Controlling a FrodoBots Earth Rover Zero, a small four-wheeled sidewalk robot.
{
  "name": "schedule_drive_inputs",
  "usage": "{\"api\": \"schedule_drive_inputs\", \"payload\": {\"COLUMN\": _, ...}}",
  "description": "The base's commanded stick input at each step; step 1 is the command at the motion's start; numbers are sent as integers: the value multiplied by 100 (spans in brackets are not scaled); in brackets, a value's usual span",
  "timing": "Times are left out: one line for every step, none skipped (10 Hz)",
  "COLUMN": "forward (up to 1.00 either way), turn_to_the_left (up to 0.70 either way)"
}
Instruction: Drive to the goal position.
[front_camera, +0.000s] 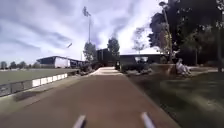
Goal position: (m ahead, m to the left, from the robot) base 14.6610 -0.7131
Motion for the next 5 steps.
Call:
{"api": "schedule_drive_inputs", "payload": {"forward": 100, "turn_to_the_left": 0}}
{"api": "schedule_drive_inputs", "payload": {"forward": 100, "turn_to_the_left": 0}}
{"api": "schedule_drive_inputs", "payload": {"forward": 100, "turn_to_the_left": 0}}
{"api": "schedule_drive_inputs", "payload": {"forward": 100, "turn_to_the_left": 4}}
{"api": "schedule_drive_inputs", "payload": {"forward": 100, "turn_to_the_left": 17}}
